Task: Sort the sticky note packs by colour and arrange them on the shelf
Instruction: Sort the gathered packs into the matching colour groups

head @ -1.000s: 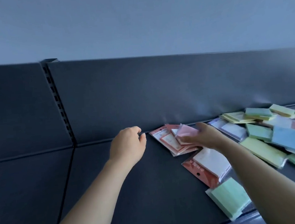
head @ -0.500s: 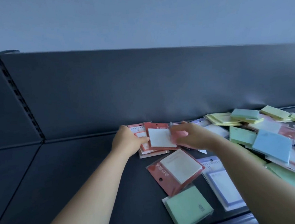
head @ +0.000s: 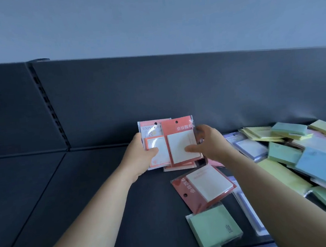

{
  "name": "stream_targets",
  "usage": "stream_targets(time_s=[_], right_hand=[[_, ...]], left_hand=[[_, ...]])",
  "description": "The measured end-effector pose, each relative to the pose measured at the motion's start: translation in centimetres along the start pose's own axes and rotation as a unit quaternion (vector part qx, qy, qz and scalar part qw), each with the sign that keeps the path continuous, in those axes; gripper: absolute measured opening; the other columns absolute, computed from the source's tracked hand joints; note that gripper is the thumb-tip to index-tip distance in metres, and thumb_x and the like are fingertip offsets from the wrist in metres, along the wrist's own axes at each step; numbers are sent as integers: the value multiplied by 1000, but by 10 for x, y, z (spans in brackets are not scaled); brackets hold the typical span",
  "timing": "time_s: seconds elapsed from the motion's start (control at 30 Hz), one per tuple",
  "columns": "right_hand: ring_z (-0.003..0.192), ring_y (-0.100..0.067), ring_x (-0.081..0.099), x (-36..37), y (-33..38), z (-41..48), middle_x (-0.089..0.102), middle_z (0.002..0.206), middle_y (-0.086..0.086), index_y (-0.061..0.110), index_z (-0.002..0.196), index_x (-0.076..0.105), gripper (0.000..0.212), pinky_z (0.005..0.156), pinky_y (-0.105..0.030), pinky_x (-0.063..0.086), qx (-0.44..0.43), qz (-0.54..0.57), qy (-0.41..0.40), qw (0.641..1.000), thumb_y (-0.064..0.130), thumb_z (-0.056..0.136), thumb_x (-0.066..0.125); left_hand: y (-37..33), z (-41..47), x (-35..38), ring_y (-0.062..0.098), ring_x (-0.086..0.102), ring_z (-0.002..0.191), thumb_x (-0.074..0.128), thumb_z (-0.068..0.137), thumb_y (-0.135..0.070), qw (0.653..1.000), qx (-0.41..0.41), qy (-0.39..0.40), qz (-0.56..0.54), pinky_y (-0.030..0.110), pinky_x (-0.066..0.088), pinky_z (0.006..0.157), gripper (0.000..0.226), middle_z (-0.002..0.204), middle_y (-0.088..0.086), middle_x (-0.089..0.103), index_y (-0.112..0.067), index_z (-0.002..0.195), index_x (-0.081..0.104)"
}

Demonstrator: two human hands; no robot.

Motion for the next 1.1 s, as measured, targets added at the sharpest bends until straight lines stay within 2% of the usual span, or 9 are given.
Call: stream_targets(time_s=[0.1, 0.23, 0.37, 0.47, 0.57, 0.7, 0.83, 0.93, 1.1], right_hand=[[77, -6, 69, -4, 0, -4, 73, 95, 6, 18, 96, 67, 20, 63, -20, 55, 10, 61, 9, 998, 17, 79, 78], [77, -12, 71, -26, -5, -11, 73, 89, 5, 19, 89, 67, 5, 68, -26, 56, 24, 116, -21, 993, 16, 86, 70], [74, -8, 70, -36, -14, -23, 72, 88, 5, 20, 84, 66, 7, 59, -17, 51, 37, 129, -25, 991, 15, 88, 68], [78, -12, 71, -29, -14, -29, 73, 93, 2, 20, 85, 66, 7, 65, -23, 55, 39, 137, -7, 990, 14, 88, 68], [84, -20, 72, -13, -6, -32, 72, 97, 2, 18, 93, 65, 2, 75, -37, 60, 44, 157, 25, 986, 18, 90, 65], [84, -24, 73, 13, 15, -36, 73, 100, -4, 12, 102, 64, 10, 74, -43, 60, 34, 197, 73, 977, 16, 93, 61], [83, -23, 73, 41, 41, -38, 72, 100, -6, 10, 107, 63, 14, 63, -35, 60, 21, 213, 102, 972, 13, 94, 60], [78, -20, 73, 67, 68, -40, 72, 97, -3, 13, 105, 63, 11, 59, -32, 58, -2, 193, 115, 974, 12, 94, 60], [77, -22, 72, 122, 121, -45, 71, 98, -5, 7, 108, 63, 18, 58, -31, 58, -38, 160, 128, 978, 6, 90, 62]], left_hand=[[5, -2, -10, 16, 63, 100, 58, 89, -11, 1000, -12, -22, 11, 41, 54, 85, 27, 109, -7, 64, -23, 113, 52], [6, -6, -18, 15, 62, 97, 57, 92, -12, 999, -11, -43, 9, 33, 52, 81, 13, 104, -8, 64, -19, 102, 54], [7, -14, -17, 12, 61, 96, 53, 96, -15, 999, -12, -46, 5, 23, 49, 70, 11, 106, -7, 63, -18, 106, 54], [5, -23, -18, 14, 63, 95, 50, 97, -15, 999, -9, -46, -25, 28, 56, 64, 12, 109, -5, 62, -19, 109, 52], [2, -33, -26, 18, 64, 96, 46, 99, -17, 997, -5, -66, -49, 35, 60, 59, 14, 112, -5, 59, -21, 111, 49], [4, -47, -51, 19, 62, 93, 43, 101, -18, 991, -3, -116, -68, 33, 58, 52, 15, 111, -6, 55, -20, 115, 45], [13, -63, -86, 21, 68, 81, 43, 98, -10, 985, -2, -158, -73, 31, 58, 54, 18, 111, -6, 57, -17, 114, 46], [24, -75, -117, 17, 67, 85, 44, 91, -2, 981, -7, -176, -79, 31, 59, 59, 27, 112, -6, 58, -18, 111, 48], [54, -99, -185, 15, 68, 86, 46, 92, -3, 973, -24, -218, -74, 34, 61, 65, 23, 111, -7, 60, -17, 110, 50]])
Point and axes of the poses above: each hand's wrist, its own z-axis towards the middle knuckle, its own x-axis out of the palm, y = z × x, the point moved 8 cm from there along z, towards the middle knuckle
